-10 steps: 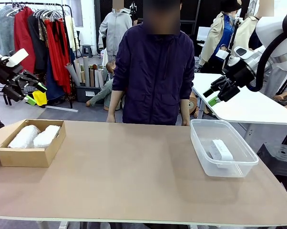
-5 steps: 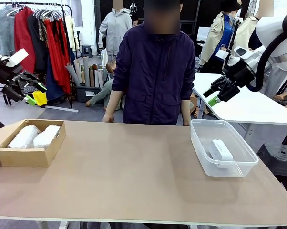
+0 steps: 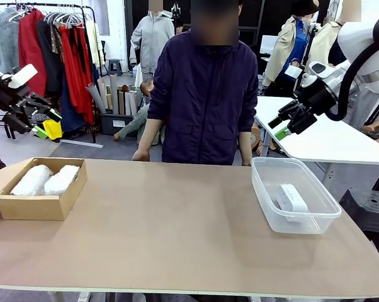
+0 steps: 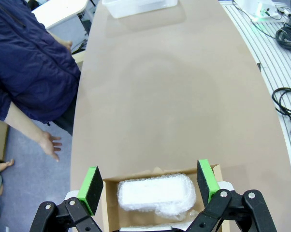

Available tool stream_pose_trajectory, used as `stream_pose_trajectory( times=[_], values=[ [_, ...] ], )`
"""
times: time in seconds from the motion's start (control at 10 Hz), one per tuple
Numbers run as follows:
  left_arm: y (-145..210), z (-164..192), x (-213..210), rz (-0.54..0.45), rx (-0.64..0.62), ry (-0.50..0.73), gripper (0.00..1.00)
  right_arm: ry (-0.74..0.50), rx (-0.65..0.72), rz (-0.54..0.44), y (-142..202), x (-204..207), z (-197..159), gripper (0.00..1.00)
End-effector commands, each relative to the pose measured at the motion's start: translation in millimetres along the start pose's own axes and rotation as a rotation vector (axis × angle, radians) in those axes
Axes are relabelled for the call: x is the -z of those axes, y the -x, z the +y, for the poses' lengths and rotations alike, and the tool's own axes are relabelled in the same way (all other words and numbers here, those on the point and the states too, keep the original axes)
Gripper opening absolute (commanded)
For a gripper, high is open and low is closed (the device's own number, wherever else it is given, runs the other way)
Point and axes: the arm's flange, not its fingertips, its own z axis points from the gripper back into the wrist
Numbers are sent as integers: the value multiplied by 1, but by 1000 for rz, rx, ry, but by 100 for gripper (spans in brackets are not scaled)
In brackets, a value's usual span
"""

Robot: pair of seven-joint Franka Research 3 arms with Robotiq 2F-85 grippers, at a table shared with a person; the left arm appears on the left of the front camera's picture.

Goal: Separate and place wrapped and unwrapped clocks.
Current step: If the picked Digital clock is wrapped, place it in the Package Box ; if not, place it in the Organizing box.

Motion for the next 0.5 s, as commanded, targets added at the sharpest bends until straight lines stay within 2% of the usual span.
stream_pose_trajectory(
  times=[0.0,0.4],
  values=[
    [0,-1,-1,-1,17,1,100,5,12,-1,-3,-1,1,100],
    [0,-1,-1,-1,17,1,100,5,12,-1,-3,-1,1,100]
  ],
)
